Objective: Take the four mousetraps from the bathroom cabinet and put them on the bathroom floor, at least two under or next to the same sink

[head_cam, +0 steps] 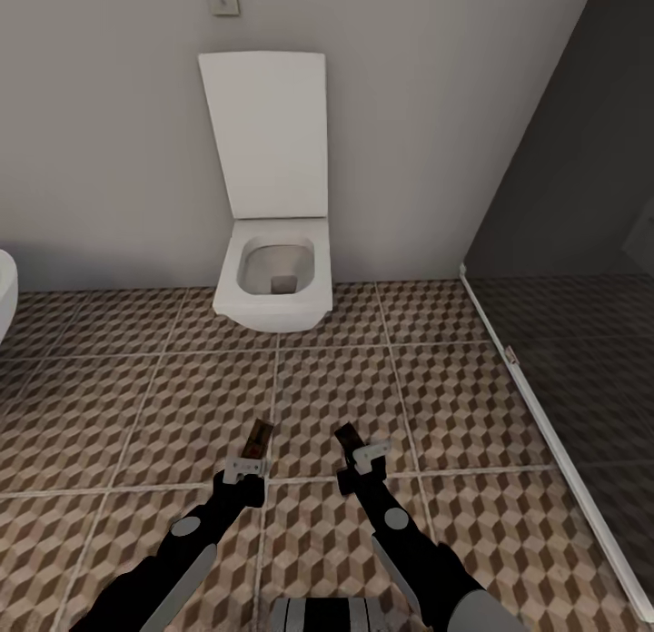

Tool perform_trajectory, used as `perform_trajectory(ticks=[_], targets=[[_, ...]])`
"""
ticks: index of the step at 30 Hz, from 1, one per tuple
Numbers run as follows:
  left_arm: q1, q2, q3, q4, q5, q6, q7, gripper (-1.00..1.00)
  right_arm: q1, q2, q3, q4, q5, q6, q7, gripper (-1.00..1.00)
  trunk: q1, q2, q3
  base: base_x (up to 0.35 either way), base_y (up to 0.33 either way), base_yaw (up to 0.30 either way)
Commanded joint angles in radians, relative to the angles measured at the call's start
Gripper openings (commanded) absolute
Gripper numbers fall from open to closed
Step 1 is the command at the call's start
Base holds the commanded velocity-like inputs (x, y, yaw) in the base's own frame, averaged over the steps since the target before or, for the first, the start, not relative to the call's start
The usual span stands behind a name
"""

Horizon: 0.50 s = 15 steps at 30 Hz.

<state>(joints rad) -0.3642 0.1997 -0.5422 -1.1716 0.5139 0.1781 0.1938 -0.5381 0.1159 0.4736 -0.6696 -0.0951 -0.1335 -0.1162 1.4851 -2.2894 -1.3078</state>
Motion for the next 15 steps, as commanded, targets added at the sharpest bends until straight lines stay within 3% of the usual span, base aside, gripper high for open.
perform_trajectory(ticks=[1,7,12,15], targets=[[-0.001,0.001,-0.004,-0.002,0.006,0.003,0.009,-1.0,-0.001,-0.002,0.007,0.001,-0.01,-0.005,-0.008,-1.0,0.004,-0.008,-0.005,0.0,0.0,0.0],[-0.001,0.001,-0.004,-0.002,0.006,0.003,0.009,-1.0,-0.001,-0.018,0.006,0.001,-0.006,-0.008,-0.006,-1.0,0.027,-0.05,-0.034,0.0,0.0,0.0],[-0.001,0.001,-0.005,-0.001,0.006,0.003,0.009,-1.0,0.0,-0.07,0.006,0.0,-0.008,-0.02,0.002,-1.0,0.046,-0.085,-0.057,0.0,0.0,0.0],[-0.001,0.001,-0.005,0.0,0.006,0.003,0.009,-1.0,-0.001,-0.085,0.006,0.0,-0.008,-0.026,0.023,-1.0,0.057,-0.106,-0.069,0.0,0.0,0.0]])
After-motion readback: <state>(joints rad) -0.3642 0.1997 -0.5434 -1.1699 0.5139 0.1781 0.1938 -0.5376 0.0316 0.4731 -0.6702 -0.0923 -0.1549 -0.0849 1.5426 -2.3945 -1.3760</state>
